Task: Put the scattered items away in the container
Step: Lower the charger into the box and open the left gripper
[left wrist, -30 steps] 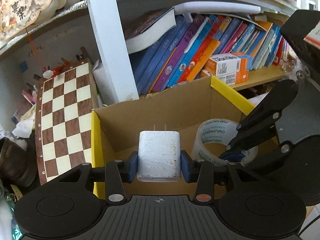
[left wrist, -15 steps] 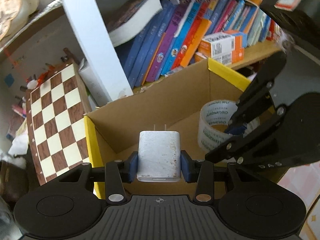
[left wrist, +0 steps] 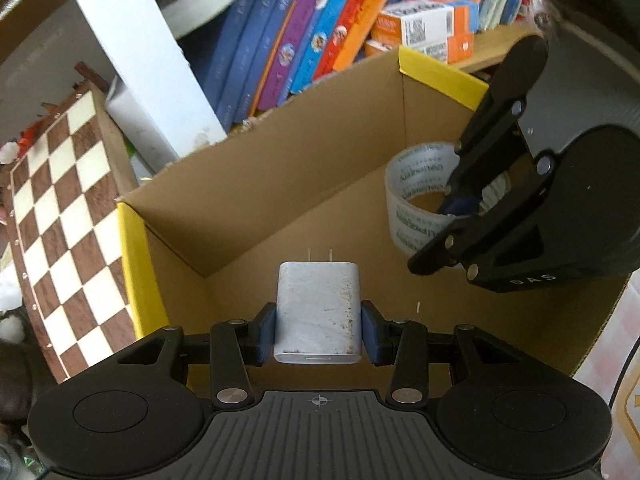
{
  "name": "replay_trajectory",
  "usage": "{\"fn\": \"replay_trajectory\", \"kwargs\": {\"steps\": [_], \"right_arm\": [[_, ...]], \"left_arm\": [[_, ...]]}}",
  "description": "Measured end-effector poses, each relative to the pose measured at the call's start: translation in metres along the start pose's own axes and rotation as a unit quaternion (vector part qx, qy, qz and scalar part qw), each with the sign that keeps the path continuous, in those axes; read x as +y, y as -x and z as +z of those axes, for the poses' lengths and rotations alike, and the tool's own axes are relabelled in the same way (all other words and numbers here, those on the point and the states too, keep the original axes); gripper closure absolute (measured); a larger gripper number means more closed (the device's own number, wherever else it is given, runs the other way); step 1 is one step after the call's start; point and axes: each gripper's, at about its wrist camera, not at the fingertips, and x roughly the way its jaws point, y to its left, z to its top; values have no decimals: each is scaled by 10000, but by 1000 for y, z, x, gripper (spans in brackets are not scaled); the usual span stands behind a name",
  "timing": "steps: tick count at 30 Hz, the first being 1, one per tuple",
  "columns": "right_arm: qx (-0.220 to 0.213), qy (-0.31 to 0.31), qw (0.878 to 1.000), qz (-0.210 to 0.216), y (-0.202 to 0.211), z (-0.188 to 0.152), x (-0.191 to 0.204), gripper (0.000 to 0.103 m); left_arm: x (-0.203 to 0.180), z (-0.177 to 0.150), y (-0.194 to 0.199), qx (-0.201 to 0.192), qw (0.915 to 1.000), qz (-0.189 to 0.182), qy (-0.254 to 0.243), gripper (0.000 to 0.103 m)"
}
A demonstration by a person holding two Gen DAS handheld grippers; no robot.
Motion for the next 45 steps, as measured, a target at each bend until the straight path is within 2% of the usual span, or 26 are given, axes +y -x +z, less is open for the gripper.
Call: {"fn": "replay_trajectory", "kwargs": {"steps": [23, 35, 38, 40, 45], "right_arm": [[303, 147, 9994, 49, -10, 2, 3, 94], [376, 182, 9990, 135, -9, 0, 6, 94], [378, 184, 9990, 142, -10, 1, 6, 94], [386, 185, 9990, 148, -10, 1, 6, 93], [420, 169, 9988, 172, -10, 0, 6, 92]], "left_arm": [[-4, 3, -4, 215, 9993, -189, -228, 61], [-2, 2, -1, 189, 9996, -201, -100, 60], [-1, 1, -1, 175, 9996, -204, -76, 59], [-1, 1, 0, 139, 9997, -197, -74, 53], [1, 1, 3, 74, 9998, -181, -21, 46]]}}
